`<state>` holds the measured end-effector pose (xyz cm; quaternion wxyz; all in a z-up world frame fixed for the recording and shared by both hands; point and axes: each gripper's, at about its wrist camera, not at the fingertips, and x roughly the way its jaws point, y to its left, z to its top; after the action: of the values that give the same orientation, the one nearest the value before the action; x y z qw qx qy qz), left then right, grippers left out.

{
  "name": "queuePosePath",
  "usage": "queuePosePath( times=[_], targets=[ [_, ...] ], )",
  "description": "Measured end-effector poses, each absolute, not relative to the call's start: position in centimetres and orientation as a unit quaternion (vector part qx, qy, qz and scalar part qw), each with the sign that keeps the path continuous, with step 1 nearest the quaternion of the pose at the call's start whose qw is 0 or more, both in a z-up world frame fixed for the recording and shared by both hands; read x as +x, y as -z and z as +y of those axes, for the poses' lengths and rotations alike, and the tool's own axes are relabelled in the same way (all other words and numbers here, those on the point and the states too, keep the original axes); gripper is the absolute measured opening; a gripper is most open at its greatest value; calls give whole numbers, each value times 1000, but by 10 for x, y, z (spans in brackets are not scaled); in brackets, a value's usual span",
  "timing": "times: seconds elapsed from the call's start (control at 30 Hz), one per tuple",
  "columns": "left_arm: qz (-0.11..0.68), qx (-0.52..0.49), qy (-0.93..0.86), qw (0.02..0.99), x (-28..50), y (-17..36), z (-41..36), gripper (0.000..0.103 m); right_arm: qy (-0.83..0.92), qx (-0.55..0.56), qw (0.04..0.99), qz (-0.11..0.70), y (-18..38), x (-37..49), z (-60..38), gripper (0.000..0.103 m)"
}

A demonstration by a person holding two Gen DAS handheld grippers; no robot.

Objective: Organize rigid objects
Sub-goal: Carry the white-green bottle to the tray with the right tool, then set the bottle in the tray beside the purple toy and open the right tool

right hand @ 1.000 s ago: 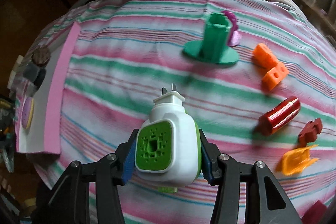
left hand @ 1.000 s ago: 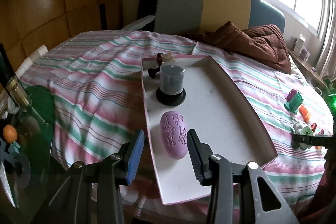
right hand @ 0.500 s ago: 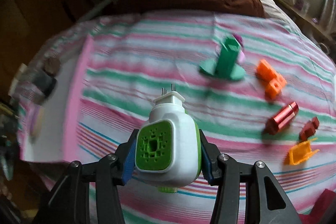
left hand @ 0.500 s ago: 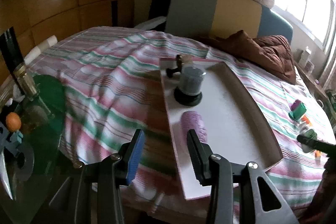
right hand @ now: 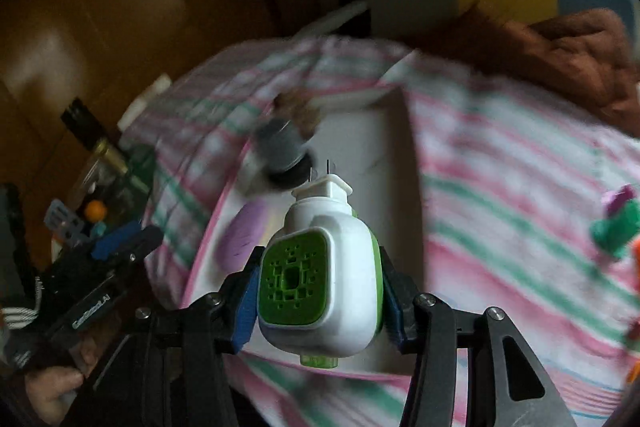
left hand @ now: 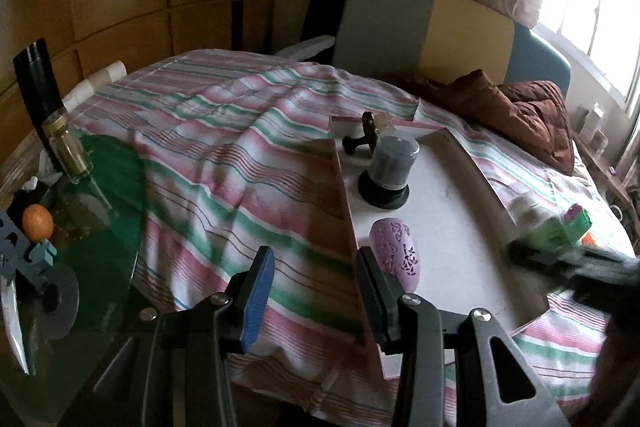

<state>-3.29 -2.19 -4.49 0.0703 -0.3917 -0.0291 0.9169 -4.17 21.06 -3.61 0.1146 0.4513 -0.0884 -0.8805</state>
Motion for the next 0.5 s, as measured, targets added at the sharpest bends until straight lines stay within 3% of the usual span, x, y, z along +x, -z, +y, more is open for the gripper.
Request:
queuePosePath(
  times=[0.27, 0.5],
  targets=[
    [-30, -392, -917, 68, -33, 46, -24, 42, 840, 508, 148, -119, 88, -56, 174, 56],
    [-30, -393, -917, 64, -34, 47, -26, 42, 851, 494, 149, -99, 72, -49, 175, 64]
  ],
)
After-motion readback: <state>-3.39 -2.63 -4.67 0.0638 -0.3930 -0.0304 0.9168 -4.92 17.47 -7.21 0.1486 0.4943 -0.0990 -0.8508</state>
